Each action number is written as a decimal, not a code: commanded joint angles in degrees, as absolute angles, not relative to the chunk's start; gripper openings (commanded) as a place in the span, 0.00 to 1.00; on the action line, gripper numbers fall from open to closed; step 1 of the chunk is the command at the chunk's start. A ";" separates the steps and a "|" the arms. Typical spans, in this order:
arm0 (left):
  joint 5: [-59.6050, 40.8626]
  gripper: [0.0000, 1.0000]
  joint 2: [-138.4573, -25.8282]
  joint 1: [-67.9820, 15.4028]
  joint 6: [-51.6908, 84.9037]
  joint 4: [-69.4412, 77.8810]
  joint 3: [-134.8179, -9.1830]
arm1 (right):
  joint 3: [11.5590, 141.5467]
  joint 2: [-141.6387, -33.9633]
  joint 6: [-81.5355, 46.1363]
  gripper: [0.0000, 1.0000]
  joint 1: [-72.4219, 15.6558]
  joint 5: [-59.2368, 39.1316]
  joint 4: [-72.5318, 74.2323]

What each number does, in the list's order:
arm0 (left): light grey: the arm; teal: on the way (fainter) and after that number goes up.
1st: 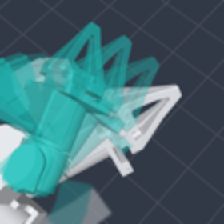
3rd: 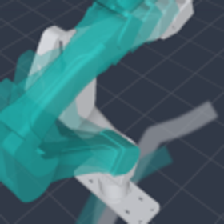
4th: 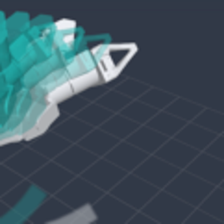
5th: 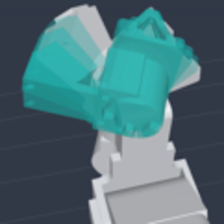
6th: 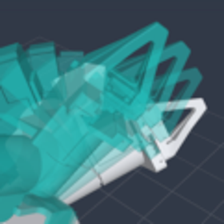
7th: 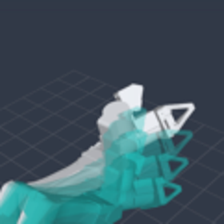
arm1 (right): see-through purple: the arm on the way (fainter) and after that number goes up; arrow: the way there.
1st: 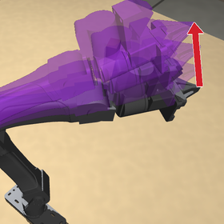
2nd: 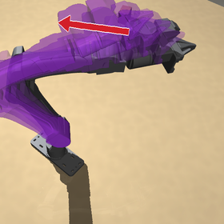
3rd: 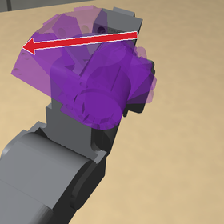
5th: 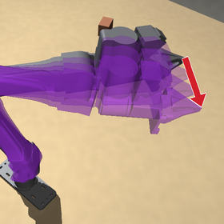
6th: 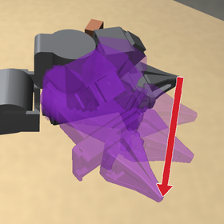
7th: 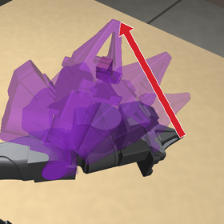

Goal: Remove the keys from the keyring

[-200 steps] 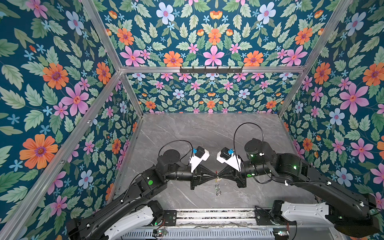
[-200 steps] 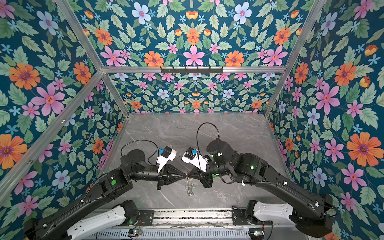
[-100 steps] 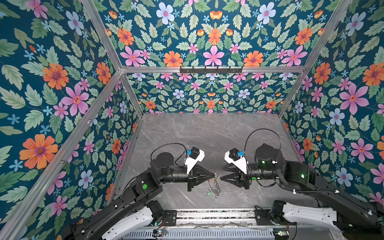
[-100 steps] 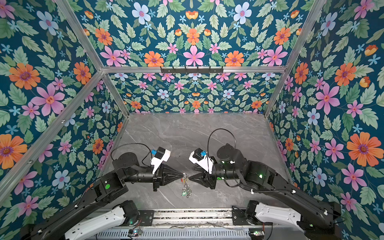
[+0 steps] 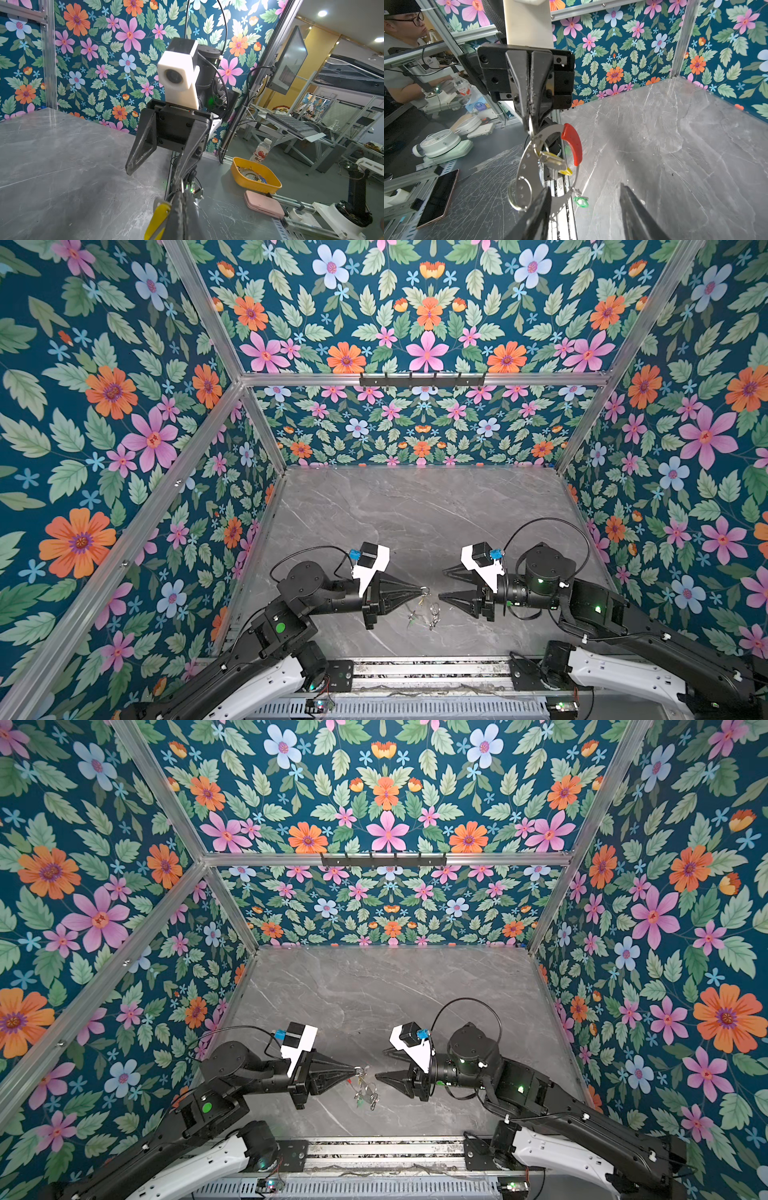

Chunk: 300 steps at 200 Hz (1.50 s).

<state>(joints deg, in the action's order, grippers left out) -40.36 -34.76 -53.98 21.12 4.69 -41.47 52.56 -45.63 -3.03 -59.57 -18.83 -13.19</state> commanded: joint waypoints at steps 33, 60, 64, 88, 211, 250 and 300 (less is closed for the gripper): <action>-41.22 0.00 -34.44 -53.94 21.63 9.76 -41.01 | 53.49 -44.96 -4.00 0.55 -59.50 -18.53 -9.66; -41.14 0.00 -34.25 -53.94 21.63 11.37 -40.52 | 54.71 -48.51 -3.69 0.64 -59.52 -25.04 -10.00; -41.01 0.00 -34.19 -53.85 21.70 11.63 -40.46 | 54.69 -48.80 -3.80 0.66 -59.56 -25.70 -9.75; -40.70 0.00 -33.96 -53.89 22.04 13.28 -39.69 | 54.74 -50.25 -4.42 0.69 -59.81 -27.22 -8.17; -39.44 0.00 -33.17 -53.90 23.64 19.40 -36.34 | 55.04 -53.09 -3.34 0.65 -61.96 -22.45 -7.03; -32.78 0.00 -30.45 -53.90 22.21 14.92 -35.96 | 51.78 -49.12 -6.66 0.67 -61.96 -15.11 -8.63; -24.00 0.00 -22.72 -53.96 22.27 12.47 -32.61 | 42.96 -45.55 -15.73 0.67 -62.01 -12.36 -15.85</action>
<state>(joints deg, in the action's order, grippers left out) -29.32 -25.45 -53.98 22.57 12.71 -33.67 45.80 -46.02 -10.13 -61.93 -14.31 -10.96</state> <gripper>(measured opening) 0.050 0.672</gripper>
